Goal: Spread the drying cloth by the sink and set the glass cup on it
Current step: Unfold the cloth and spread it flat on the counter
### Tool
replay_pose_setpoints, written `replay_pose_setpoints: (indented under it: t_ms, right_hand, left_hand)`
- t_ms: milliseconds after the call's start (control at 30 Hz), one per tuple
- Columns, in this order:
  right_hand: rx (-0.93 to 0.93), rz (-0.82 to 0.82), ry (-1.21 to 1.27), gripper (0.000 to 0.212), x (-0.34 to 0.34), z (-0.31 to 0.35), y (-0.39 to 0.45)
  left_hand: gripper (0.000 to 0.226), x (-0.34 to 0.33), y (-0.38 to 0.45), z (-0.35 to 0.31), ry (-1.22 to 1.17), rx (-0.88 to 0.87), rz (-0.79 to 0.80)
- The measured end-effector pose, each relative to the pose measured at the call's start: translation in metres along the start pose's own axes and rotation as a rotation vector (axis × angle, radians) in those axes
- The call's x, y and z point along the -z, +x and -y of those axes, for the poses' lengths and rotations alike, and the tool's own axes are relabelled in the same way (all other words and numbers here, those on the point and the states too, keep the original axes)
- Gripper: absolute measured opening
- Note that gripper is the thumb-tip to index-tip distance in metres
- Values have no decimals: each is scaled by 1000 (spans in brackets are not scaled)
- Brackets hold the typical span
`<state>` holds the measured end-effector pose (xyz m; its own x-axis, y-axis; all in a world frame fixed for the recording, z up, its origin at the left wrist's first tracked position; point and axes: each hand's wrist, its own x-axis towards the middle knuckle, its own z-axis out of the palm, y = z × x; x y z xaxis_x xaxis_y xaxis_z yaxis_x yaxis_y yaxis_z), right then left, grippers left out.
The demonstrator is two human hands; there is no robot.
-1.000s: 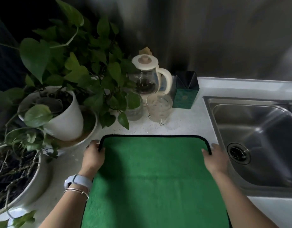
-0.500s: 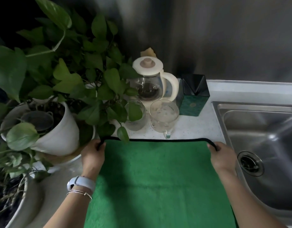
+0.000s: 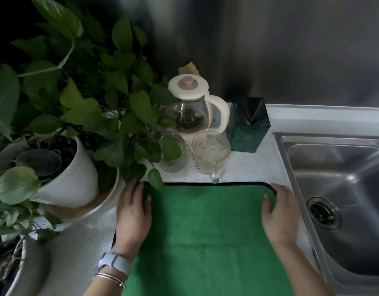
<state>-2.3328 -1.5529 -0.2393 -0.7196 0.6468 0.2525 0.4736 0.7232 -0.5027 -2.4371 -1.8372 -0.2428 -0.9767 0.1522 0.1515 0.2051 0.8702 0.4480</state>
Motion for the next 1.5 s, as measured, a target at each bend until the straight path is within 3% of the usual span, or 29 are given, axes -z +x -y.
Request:
replay_pose_setpoints:
  t_ms: [67,167,500,733,867,967,1167,1300,1500]
  right_hand:
    - [172,247,-114,47,-8,6,-8]
    - [150,457,-268,67,-23,1,-12]
    - [55,453,-386,94,-24,-11,5]
    - [16,480,-328,99,-24,-20,13]
    - [10,570,-296,97,-16,-22,22]
    - [57,516,-291,96,0,-20,6]
    - [77,578,-326,84,27,-14,-99]
    - [113,598,-357,75,36,-28,-139]
    - [78,618,-405,74,55,-40,-143]
  left_hand:
    - [60,-12,-6,-8,51,0,199]
    - [76,-29,-6,-5,181,28,306]
    - [95,-19,0,-2,246,101,252]
    - [103,-11,5,-1,253,98,281]
    - [100,-3,9,0,231,103,372]
    - [89,9,-3,-2,150,88,344]
    - [80,21,-110,2,133,63,333]
    - [90,21,-146,15,239,99,343]
    - [87,23,-153,24,234,65,344]
